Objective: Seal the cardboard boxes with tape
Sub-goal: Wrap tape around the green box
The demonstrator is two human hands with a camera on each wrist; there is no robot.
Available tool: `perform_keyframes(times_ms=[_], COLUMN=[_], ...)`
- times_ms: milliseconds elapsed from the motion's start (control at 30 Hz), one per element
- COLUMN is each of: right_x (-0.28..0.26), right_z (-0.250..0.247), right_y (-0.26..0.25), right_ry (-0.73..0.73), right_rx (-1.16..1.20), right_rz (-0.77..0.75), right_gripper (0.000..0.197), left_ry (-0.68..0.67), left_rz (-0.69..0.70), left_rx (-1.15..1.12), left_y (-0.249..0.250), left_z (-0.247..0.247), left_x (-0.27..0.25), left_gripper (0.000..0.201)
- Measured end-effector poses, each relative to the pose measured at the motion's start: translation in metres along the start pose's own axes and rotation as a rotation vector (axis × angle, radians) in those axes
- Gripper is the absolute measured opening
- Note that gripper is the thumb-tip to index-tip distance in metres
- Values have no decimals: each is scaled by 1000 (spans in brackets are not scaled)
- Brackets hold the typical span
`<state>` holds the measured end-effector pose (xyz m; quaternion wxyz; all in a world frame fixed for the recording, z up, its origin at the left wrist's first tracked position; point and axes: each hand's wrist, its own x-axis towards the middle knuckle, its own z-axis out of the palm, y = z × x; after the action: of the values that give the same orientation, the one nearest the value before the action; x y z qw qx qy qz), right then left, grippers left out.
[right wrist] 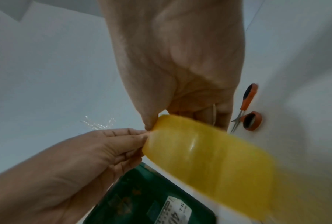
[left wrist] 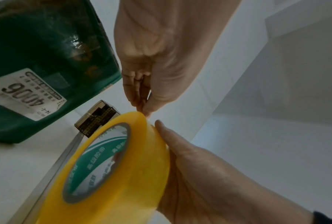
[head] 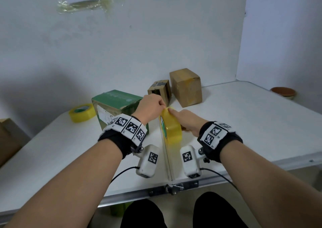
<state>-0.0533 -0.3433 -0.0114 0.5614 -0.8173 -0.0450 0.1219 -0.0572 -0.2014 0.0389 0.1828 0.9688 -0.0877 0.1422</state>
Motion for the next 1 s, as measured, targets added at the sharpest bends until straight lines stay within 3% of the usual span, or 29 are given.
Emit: perform_keyframes(times_ms=[133,267,367,433,633,800,1000], right_x=[-2,-9,-6,-6,-8,3,31], right_z=[-12,-25,-25,-21,2,29,50], right_y=[-24,-70,-100,-117,-165,-192,-197], right_ry=[243,332,292,262,189,159,145], right_rx=[-20,-76,-46,11,90,16,-120], right_rz=[-97,-214,-271,-307,-420,-491,-438], right_gripper=[62,68,74,73,46,55,64], left_ry=[9,62,105,153,293,379,498], left_rz=[-64,-145,-152,-172,-243,-245,-348], left_rx=[-34,-374,-584,-609,-621,-558,-481], left_y=[9,11,3,-11,-76,-109,-167], left_z=[-14,-54,-86,-104,-149,-166,-173], left_x=[6,26,36,40,37,40,47], left_gripper=[24,26,26,25,22,18,19])
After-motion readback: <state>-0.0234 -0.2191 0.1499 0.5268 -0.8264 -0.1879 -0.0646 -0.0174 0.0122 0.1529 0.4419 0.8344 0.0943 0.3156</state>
